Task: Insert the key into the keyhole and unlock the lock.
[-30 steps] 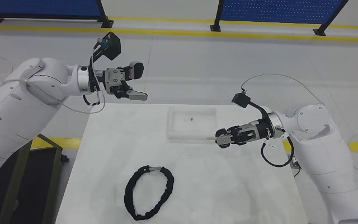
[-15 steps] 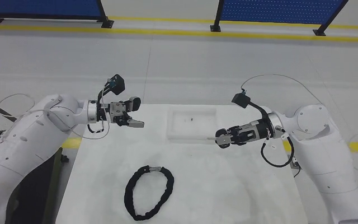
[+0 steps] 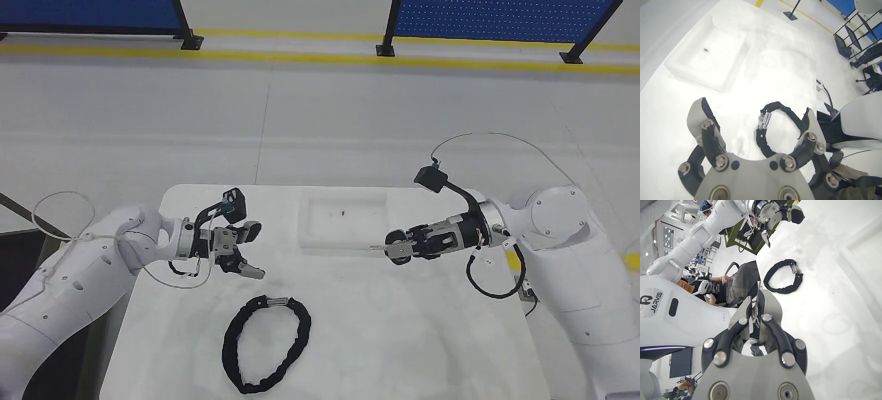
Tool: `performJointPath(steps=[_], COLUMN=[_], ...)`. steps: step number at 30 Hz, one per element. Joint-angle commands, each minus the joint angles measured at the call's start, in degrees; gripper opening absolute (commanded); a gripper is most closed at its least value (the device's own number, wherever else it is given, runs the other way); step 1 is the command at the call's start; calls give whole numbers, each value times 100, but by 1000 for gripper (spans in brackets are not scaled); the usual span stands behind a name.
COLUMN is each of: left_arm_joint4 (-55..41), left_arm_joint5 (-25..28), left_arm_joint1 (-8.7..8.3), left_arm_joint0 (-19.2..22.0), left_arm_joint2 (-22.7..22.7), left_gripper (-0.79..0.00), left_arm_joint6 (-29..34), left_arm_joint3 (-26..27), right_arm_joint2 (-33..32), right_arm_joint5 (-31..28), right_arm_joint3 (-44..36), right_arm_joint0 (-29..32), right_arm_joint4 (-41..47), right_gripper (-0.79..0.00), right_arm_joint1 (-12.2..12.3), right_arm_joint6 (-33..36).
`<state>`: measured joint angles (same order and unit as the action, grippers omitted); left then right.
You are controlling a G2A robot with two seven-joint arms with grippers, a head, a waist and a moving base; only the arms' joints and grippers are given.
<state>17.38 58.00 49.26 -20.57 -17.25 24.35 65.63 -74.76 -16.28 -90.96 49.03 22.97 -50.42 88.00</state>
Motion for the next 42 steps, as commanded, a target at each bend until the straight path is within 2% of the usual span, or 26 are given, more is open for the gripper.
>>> performJointPath(steps=[1,17,20,23,26,29,35,39,42], left_arm_joint4=[-4,-15,339,994,1525,2235,4545,5865,6631], left_arm_joint5=[0,-62,-114,0,0,0,0,-21,-222], left_arm_joint1=[1,2,-21,-36,-66,-120,-218,-168,-64], left_arm_joint0=[2,-30,-74,-266,-446,-616,-839,-900,-921], left_arm_joint2=[0,-39,-195,-301,-333,-348,-274,-192,-81], left_gripper=[0,0,0,0,0,0,0,0,0], left_arm_joint6=[1,-67,-207,-646,-1146,-2080,-4472,-5846,-6571], left_arm_joint3=[-2,74,235,392,390,452,209,-102,-273], right_arm_joint2=[0,0,0,0,0,0,0,0,0], right_arm_joint5=[0,0,0,0,0,0,0,0,0], right_arm_joint3=[0,0,0,0,0,0,0,0,0], right_arm_joint0=[0,0,0,0,0,0,0,0,0], right_arm_joint4=[0,0,0,0,0,0,0,0,0], right_gripper=[-785,-785,-785,-785,-785,-785,-785,-785,-785], right_arm_joint1=[0,0,0,0,0,0,0,0,0], right_arm_joint6=[0,0,0,0,0,0,0,0,0])
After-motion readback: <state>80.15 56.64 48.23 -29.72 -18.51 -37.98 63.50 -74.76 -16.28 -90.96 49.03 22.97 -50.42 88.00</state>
